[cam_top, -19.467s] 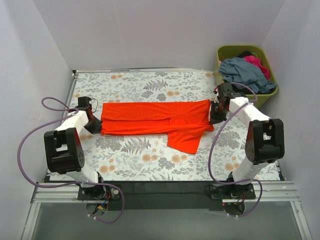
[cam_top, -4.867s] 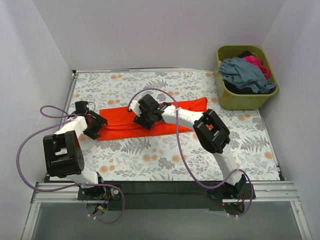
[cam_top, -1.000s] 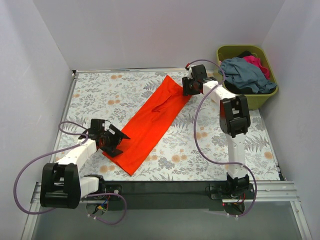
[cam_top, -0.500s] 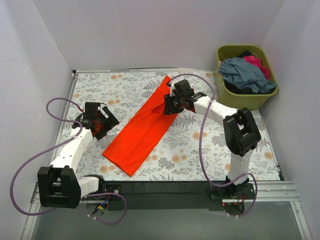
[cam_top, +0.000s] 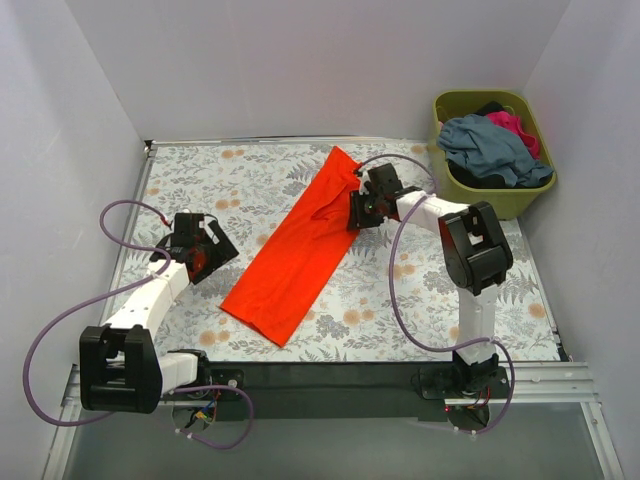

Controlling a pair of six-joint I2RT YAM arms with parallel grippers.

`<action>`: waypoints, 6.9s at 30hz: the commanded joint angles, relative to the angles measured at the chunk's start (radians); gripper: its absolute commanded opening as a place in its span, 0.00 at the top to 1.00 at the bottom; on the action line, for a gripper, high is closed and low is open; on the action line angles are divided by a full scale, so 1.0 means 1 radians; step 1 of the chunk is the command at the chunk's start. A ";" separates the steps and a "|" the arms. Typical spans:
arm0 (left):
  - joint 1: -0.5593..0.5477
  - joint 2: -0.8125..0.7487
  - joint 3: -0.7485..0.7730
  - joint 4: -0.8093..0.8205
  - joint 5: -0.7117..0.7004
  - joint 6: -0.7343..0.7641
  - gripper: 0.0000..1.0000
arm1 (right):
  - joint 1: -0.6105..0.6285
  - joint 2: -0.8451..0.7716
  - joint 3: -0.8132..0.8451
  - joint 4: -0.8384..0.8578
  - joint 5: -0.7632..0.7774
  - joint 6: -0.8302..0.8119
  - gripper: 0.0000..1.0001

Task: Fold and stack the t-shirts
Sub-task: Fold the tshirt

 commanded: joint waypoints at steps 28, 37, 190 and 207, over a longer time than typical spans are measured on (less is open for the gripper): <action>-0.001 0.022 -0.001 0.066 0.115 0.021 0.23 | -0.117 0.068 0.252 0.227 0.034 0.225 0.38; -0.001 0.028 -0.001 0.069 0.134 0.023 0.23 | -0.088 0.118 0.275 0.302 -0.156 0.207 0.65; -0.648 0.087 -0.008 -0.280 0.001 -0.496 0.41 | 0.762 -0.424 -0.480 -0.356 0.175 -0.261 0.67; -0.720 0.263 0.018 -0.290 -0.005 -0.496 0.67 | 0.762 -0.419 -0.485 -0.344 0.159 -0.255 0.68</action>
